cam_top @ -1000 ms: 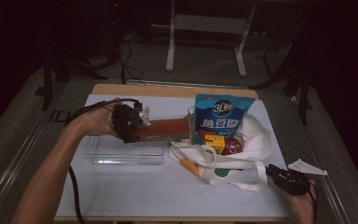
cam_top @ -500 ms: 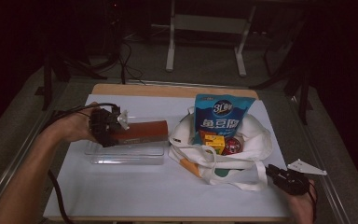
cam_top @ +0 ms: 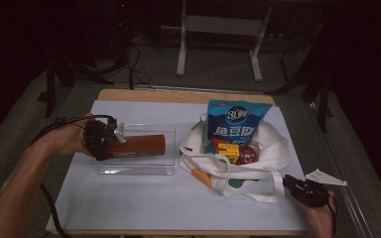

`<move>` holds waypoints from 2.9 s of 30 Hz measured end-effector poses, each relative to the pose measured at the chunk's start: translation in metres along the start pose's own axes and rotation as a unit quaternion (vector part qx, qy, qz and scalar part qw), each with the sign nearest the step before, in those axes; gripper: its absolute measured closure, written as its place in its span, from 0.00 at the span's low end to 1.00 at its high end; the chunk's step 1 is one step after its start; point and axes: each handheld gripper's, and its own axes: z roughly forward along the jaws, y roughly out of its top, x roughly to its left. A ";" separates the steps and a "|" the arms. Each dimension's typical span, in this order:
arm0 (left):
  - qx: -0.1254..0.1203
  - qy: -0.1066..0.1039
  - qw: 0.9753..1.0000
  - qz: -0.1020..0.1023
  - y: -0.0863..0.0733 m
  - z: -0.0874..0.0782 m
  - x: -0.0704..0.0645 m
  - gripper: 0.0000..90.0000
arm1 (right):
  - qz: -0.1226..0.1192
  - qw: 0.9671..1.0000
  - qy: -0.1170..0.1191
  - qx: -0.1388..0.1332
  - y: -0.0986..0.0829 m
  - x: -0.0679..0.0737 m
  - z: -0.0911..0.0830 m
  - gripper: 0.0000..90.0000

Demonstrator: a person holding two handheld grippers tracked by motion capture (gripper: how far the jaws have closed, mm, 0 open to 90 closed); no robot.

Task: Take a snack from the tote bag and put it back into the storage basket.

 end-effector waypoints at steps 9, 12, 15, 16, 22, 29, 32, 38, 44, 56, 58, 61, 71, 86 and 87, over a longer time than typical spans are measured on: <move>0.030 0.001 0.999 0.021 -0.003 0.010 -0.001 0.48 | 0.001 1.000 -0.001 0.002 -0.001 0.000 0.000 0.80; 0.033 0.002 0.999 0.028 -0.005 0.012 -0.002 0.48 | 0.001 1.000 -0.001 0.002 -0.001 -0.001 0.000 0.80; 0.039 0.003 0.999 0.032 -0.007 0.013 -0.002 0.48 | 0.000 1.000 -0.001 0.002 -0.001 0.000 0.001 0.80; 0.042 0.000 0.999 0.032 -0.007 0.014 -0.002 0.48 | 0.001 1.000 -0.001 0.002 -0.001 0.000 0.001 0.80; 0.062 -0.016 0.997 0.033 -0.009 0.019 -0.002 0.48 | -0.002 1.000 -0.001 0.004 0.000 0.000 0.002 0.80; 0.074 -0.022 0.996 0.040 -0.006 0.022 -0.001 0.48 | -0.001 1.000 -0.001 0.004 -0.001 0.001 0.002 0.80; 0.083 -0.023 0.995 0.045 -0.004 0.026 -0.001 0.48 | -0.001 1.000 -0.001 0.004 -0.001 0.001 0.002 0.80; 0.091 -0.031 0.994 0.049 0.001 0.029 0.000 0.48 | -0.001 1.000 -0.001 0.005 -0.001 0.001 0.003 0.80; 0.100 -0.040 0.994 0.036 0.003 0.030 0.003 0.47 | -0.001 1.000 0.000 0.004 -0.001 0.001 0.002 0.80; 0.105 -0.053 0.993 0.015 0.004 0.031 0.008 0.46 | -0.002 1.000 0.000 0.006 -0.001 0.001 0.003 0.80; 0.107 -0.054 0.993 0.010 0.004 0.031 0.008 0.46 | -0.002 1.000 0.000 0.006 -0.001 0.001 0.003 0.80; 0.111 -0.055 0.992 0.006 0.004 0.032 0.009 0.46 | -0.002 1.000 0.000 0.005 -0.001 0.001 0.002 0.80; 0.113 -0.055 0.992 0.023 0.005 0.032 0.008 0.47 | -0.002 1.000 0.000 0.006 -0.002 0.001 0.003 0.80; 0.123 -0.053 0.990 0.043 0.006 0.034 0.008 0.47 | -0.002 1.000 0.000 0.008 -0.002 0.001 0.003 0.80; 0.124 -0.054 0.990 0.041 0.006 0.034 0.008 0.46 | -0.002 1.000 0.000 0.008 -0.002 0.001 0.003 0.80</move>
